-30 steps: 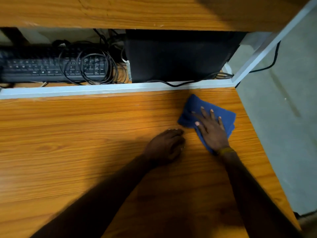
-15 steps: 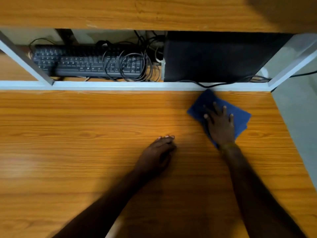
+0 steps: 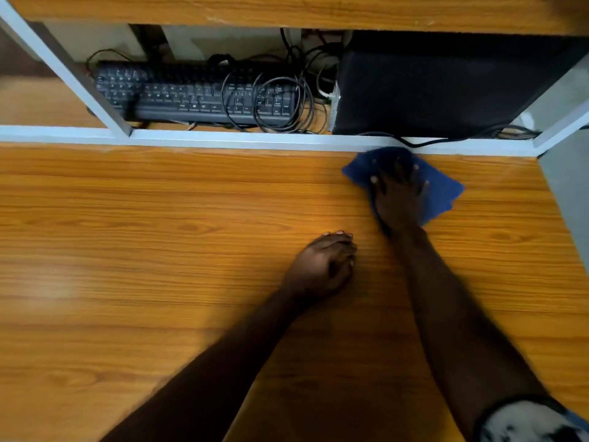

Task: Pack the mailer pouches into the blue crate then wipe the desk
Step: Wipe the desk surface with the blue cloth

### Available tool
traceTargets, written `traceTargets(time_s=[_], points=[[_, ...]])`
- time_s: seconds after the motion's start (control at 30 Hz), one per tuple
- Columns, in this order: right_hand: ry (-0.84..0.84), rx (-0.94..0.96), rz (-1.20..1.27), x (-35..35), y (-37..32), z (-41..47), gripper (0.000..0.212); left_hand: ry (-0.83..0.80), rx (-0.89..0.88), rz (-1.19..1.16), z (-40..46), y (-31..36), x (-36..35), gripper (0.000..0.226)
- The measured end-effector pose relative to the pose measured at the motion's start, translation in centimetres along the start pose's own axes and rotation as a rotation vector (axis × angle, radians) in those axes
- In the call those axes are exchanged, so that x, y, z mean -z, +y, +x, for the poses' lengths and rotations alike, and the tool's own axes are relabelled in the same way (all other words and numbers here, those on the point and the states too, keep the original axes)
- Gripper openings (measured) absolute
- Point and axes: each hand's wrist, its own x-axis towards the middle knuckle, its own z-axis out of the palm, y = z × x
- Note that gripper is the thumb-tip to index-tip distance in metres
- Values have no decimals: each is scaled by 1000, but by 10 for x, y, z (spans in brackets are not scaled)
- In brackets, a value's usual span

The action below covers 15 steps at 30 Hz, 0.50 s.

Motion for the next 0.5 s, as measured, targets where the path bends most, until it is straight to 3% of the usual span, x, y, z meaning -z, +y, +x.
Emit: traceTargets(time_s=[0.1, 0.27, 0.33, 0.43, 0.5], points=[[-46, 47, -11, -8, -43, 1, 47, -15, 26, 22, 2, 0, -1, 30], [-142, 490, -67, 3, -12, -32, 47, -108, 33, 27, -14, -6, 9, 31], [-71, 415, -26, 6, 1, -35, 46, -103, 19, 77, -39, -15, 19, 29], [-4, 67, 25, -6, -33, -32, 43, -68, 7, 124, -70, -21, 30, 30], [-41, 48, 31, -16, -74, -39, 45, -77, 19, 121, -77, -19, 33, 31]])
